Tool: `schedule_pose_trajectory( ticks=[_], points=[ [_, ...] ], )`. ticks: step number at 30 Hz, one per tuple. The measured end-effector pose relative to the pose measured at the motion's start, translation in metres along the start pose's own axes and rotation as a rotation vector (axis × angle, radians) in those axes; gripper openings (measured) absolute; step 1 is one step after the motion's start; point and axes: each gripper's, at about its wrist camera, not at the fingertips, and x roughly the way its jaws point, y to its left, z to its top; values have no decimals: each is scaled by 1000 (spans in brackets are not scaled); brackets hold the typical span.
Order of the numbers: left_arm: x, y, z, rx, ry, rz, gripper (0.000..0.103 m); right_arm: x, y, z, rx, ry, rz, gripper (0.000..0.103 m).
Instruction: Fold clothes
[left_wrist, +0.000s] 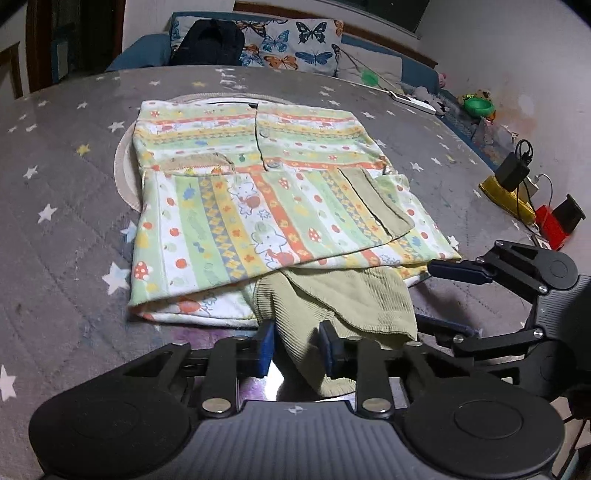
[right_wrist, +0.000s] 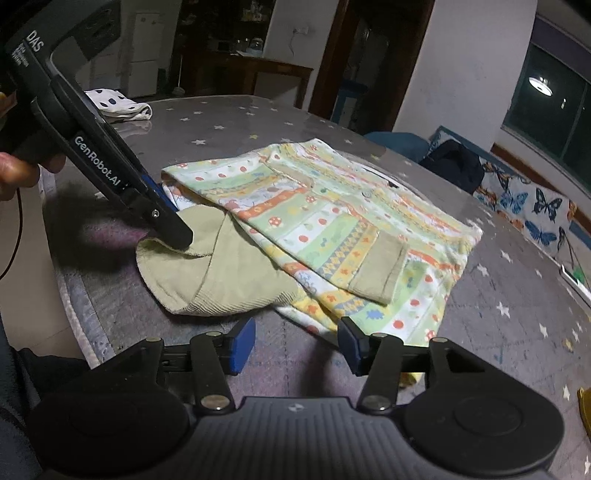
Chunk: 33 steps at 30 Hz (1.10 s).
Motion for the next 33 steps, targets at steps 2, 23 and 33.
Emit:
schedule_pose_trajectory(
  ticks=[2, 23, 33],
  points=[
    [-3, -1, 1, 6, -8, -5, 18, 1, 2, 0, -13, -12, 4, 51],
    [-43, 13, 1, 105, -188, -30, 45, 10, -12, 33, 126, -168, 107, 15],
    [-37, 0, -14, 375, -296, 135, 69, 12, -46, 52, 278, -165, 150, 14]
  ],
)
